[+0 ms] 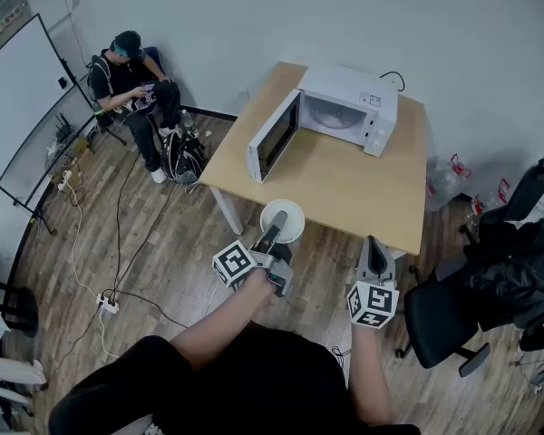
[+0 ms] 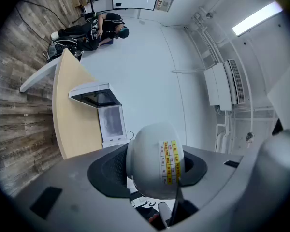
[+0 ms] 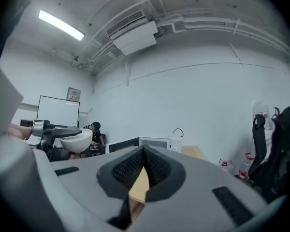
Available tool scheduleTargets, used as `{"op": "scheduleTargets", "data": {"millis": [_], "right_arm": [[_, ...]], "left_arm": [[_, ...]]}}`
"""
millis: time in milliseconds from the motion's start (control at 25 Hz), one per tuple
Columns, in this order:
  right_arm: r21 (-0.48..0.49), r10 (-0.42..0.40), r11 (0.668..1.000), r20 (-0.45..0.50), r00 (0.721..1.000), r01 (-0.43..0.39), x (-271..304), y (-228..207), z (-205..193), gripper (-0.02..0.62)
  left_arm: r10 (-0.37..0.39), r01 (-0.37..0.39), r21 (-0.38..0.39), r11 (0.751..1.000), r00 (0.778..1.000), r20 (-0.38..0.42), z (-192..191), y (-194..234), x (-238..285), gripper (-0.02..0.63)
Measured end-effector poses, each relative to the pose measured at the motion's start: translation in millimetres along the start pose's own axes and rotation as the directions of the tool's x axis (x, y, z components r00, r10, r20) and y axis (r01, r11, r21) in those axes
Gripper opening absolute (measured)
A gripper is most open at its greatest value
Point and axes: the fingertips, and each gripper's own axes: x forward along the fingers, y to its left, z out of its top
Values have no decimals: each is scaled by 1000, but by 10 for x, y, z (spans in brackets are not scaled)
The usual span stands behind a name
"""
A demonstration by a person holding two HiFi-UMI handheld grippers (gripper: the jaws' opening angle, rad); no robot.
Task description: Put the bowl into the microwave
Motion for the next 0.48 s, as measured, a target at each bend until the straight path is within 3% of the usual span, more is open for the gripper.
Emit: {"op": "scheduleTargets", "data": {"millis": [120,320,480], "right_arm": [[23,3,1000,8,1000,-3,-69,-44,-6,60],[13,-14,1000,-10,1000,14,-189,-159,-63,60],[66,1,998,-31,1000,1,-272,-200,-228,60]], "left_arm": [[-35,35,-5,999,999,-7,-95,-33,-19,213],[3,-3,-3,1000,1000,-12,-218,16,-95,213],[-6,6,-5,1000,1000,-1,-301,70,-177,215]]}}
